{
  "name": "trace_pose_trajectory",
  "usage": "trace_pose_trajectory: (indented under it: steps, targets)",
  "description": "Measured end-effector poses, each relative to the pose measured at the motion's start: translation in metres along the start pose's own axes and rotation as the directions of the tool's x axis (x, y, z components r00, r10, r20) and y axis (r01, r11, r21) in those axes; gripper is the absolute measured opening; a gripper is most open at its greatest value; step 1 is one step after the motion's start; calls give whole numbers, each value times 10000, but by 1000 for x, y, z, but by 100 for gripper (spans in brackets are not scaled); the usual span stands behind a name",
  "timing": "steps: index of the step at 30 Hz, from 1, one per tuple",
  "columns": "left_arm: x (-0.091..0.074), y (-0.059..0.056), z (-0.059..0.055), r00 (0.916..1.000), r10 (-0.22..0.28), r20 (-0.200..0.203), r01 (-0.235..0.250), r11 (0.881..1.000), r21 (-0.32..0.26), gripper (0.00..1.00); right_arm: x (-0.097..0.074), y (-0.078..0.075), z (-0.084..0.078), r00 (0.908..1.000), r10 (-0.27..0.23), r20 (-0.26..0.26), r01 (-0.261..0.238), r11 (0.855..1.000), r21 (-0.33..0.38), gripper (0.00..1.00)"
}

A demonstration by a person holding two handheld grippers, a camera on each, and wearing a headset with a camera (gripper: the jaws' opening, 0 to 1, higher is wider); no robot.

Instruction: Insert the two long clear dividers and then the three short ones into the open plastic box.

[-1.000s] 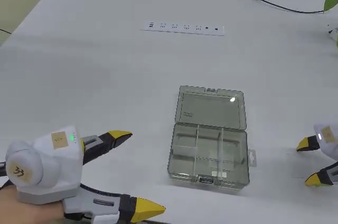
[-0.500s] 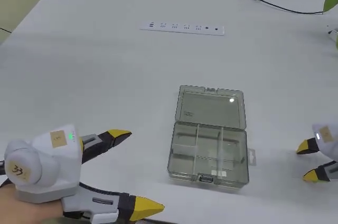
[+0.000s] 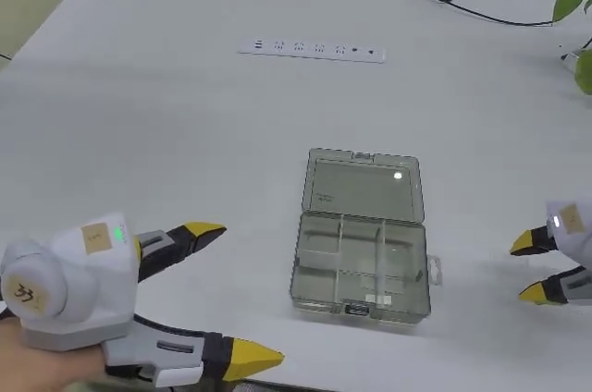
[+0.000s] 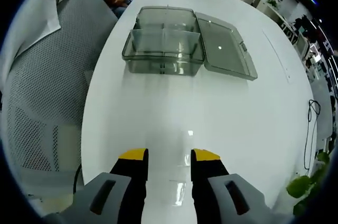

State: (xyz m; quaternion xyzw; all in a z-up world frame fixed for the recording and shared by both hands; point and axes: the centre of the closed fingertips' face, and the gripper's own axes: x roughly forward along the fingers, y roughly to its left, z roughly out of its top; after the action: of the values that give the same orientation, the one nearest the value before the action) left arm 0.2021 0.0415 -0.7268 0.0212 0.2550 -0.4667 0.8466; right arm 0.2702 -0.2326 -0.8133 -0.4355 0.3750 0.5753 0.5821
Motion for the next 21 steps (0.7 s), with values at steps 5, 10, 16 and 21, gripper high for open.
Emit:
trace_pose_trajectory:
  steps: [5,10,16,21]
  targets:
    - [0,1,6,10000,-51,76,50,9999,115,98,-18,-2,25,9988,-402,265,406,9990,-162,32]
    - [2,2,17,9998,-146,160,142,9995,269,98,-38,-5,54,9945,-883,561,901,9955,-303,32]
    - [8,7,33,9992,-194,363,184,9995,274,97,-54,-5,87,9875,-1305,883,1346,9900,-430,32]
    - [16,8,46,9977,-306,600,304,9995,51,95,-64,-7,109,9795,-1767,967,1841,9802,-733,32]
